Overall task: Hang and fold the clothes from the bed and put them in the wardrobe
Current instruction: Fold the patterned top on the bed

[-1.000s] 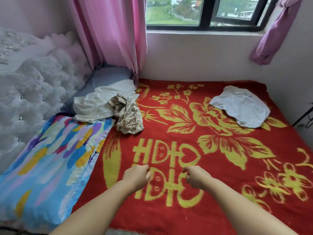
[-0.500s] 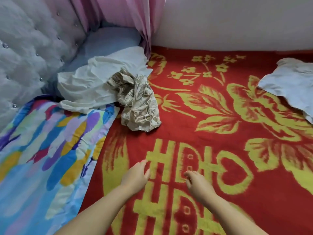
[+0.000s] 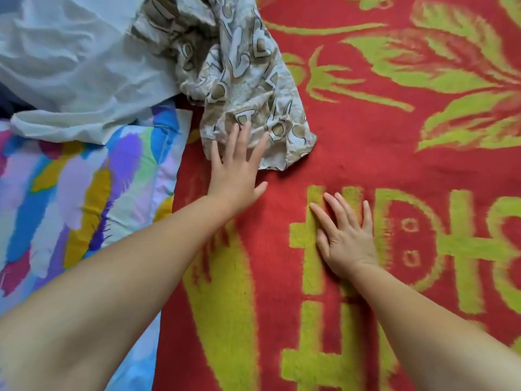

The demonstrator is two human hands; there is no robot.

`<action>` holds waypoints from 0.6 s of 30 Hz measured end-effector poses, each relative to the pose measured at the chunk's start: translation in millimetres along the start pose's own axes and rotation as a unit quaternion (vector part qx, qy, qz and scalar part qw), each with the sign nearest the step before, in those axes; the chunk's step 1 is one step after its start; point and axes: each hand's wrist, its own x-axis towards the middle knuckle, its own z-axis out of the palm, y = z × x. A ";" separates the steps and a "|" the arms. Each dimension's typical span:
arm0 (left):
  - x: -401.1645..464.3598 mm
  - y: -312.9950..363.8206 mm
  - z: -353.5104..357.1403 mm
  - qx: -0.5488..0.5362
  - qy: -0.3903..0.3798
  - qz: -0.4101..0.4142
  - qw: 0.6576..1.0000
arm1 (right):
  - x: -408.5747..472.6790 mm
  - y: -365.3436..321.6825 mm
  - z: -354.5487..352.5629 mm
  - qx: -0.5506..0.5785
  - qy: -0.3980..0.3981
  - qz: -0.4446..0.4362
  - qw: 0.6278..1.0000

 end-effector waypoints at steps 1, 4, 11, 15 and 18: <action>10.0 -1.4 3.4 -0.011 -0.031 -0.002 0.999 | 1.1 0.3 2.7 0.007 0.022 -0.005 1.000; 41.4 0.0 8.8 -0.067 -0.126 -0.052 0.988 | 6.6 0.7 2.4 0.006 0.041 -0.013 0.999; 83.3 5.5 16.3 -0.109 0.009 -0.115 0.987 | 16.2 2.2 1.4 0.005 0.043 -0.022 0.999; 72.8 33.5 20.4 -0.128 0.008 -0.139 0.982 | 20.1 9.3 1.8 0.017 0.049 -0.025 0.998; 12.7 70.9 33.9 -0.128 -0.029 -0.126 0.983 | 19.5 15.1 2.3 0.025 0.051 -0.019 0.998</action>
